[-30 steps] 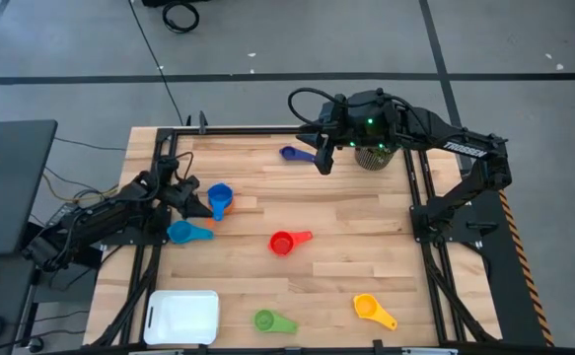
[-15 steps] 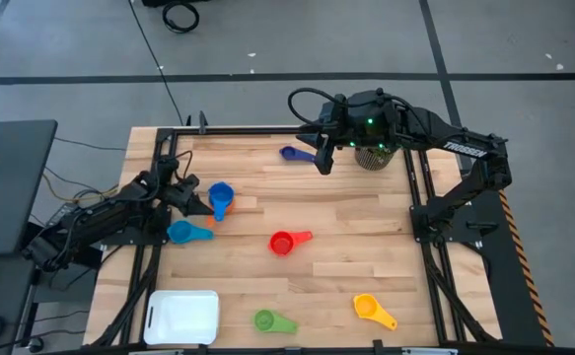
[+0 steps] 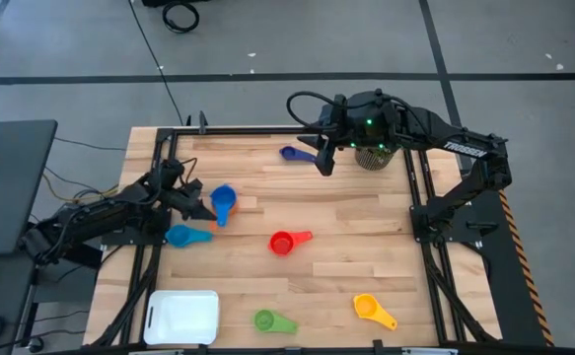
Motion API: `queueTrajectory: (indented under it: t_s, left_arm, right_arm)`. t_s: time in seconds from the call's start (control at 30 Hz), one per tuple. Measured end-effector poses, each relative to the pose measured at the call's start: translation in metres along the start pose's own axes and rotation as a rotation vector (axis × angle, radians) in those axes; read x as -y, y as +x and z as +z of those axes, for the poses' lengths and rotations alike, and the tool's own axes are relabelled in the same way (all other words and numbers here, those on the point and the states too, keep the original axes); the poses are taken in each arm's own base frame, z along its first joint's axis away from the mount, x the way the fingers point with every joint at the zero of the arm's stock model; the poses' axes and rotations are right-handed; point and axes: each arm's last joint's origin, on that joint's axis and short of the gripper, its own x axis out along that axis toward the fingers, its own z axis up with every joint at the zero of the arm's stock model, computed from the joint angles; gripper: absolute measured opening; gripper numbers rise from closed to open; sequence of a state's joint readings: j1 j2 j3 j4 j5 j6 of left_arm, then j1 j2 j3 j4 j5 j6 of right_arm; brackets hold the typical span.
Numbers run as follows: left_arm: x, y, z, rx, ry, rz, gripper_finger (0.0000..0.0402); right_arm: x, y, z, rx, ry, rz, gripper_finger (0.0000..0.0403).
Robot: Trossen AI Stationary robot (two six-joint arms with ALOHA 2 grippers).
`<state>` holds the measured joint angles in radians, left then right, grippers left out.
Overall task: Nest measuring cups in basket
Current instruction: Stack the dark blue measuring cup into the orange measuring cup
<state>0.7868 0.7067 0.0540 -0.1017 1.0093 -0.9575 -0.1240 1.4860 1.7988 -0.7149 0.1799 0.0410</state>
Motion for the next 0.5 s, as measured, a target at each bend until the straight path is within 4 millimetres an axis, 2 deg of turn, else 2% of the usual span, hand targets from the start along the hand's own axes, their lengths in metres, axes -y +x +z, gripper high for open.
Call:
queueTrajectory:
  t_s: [0.33,0.5]
  left_arm:
    - [0.0017,0.0001,0.0039,0.072,0.102,0.012,0.0034]
    - [0.0018,0.0001,0.0015,0.012,0.081,-0.016,0.0032]
  right_arm:
    - [0.0050,0.0008,0.0002,0.000,-0.012,-0.016,0.0115]
    - [0.0049,0.0008,0.0002,0.000,-0.012,-0.016,0.0115]
